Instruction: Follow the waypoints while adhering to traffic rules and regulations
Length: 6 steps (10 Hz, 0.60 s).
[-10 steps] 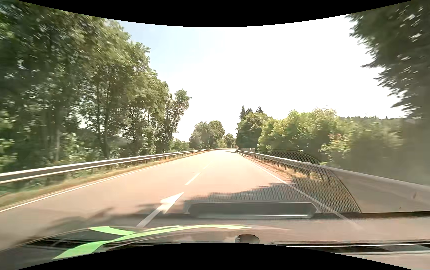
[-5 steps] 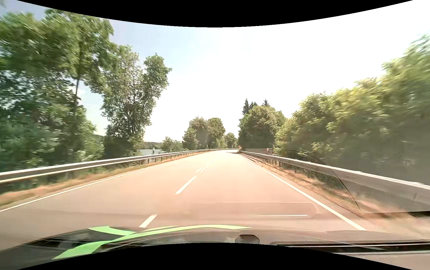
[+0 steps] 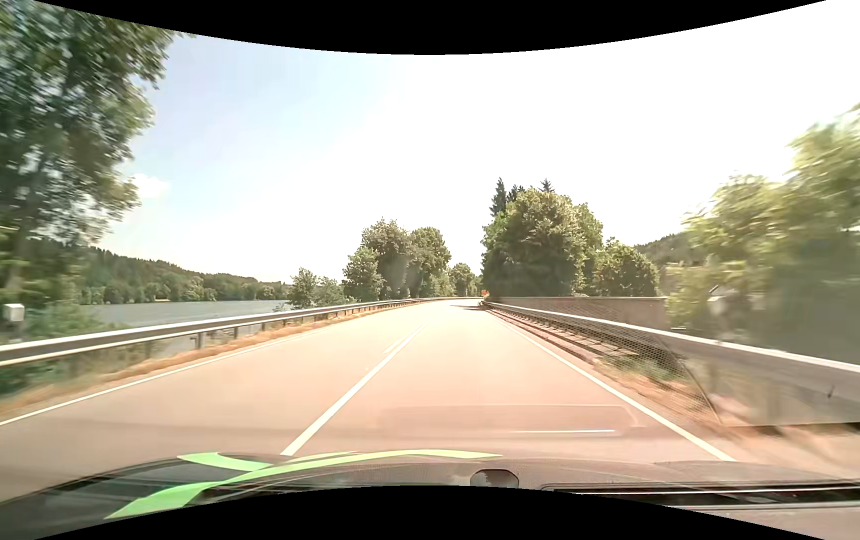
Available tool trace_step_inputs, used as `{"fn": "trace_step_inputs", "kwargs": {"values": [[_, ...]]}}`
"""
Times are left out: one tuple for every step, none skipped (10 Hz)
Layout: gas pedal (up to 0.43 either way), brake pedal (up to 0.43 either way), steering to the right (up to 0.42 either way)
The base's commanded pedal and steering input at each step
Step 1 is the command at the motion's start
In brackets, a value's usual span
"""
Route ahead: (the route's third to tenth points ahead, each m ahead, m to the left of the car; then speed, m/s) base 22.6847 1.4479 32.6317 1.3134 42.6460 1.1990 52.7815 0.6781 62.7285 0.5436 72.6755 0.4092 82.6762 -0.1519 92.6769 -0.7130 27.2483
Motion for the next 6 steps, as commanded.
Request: {"fn": "trace_step_inputs", "kwargs": {"values": [[0.157, 0.000, -0.001], [0.157, 0.000, 0.000], [0.169, 0.000, 0.000], [0.209, 0.000, 0.001], [0.220, 0.000, 0.001], [0.220, 0.000, 0.001]]}}
